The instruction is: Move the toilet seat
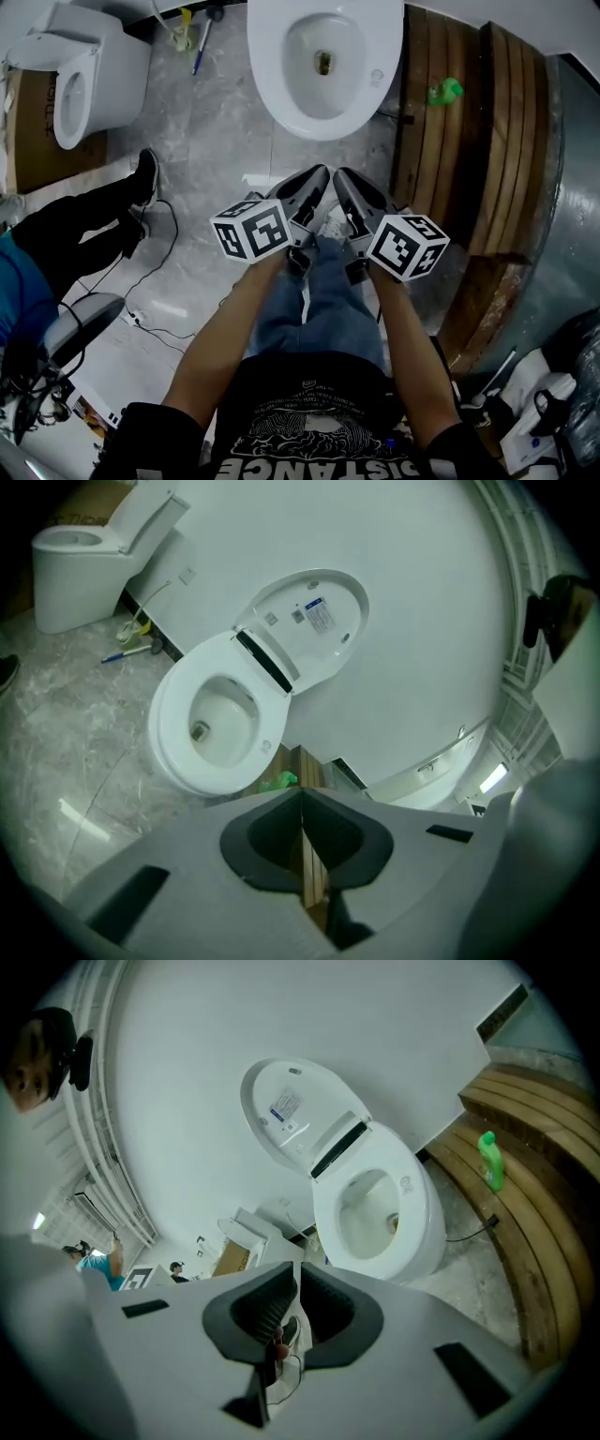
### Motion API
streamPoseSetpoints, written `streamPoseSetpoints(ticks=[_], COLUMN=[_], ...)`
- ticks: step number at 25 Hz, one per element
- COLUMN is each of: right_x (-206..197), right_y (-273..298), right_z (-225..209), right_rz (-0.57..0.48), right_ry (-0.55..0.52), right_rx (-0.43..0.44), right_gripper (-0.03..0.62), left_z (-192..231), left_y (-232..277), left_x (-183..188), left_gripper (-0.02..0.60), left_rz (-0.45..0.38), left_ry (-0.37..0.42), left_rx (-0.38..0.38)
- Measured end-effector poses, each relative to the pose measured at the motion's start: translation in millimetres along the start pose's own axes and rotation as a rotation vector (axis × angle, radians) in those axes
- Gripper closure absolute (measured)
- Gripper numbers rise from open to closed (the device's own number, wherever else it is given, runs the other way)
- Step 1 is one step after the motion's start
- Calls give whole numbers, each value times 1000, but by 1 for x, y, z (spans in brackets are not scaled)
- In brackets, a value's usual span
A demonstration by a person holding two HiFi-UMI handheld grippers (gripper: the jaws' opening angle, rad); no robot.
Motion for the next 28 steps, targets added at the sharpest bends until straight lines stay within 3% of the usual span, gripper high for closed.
streamPoseSetpoints(ticks=[6,22,28], right_x=[0,-29,-36], right_y=[25,88,102], right_z=[-39,-123,-141], right_rz=[-12,-72,-104], right_ry=[49,157,217], right_rx=[10,-36,-35], right_gripper=[571,566,505], left_z=[49,159,186], left_y=[16,65,73], left_x=[-7,-28,-32], left_gripper=[568,566,553], left_rz=[-55,-42,-47], left_ry=[-99,-158,-173], left_rx=[-4,-28,-35])
Point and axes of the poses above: the fingertips, and each gripper's own axes: y forward along the fingers, z to its left, x out of its top, the point moved 2 cm from there along -y, backward along the fingers, and after that the axes turned 8 degrees about y, right-handed, at the moved point
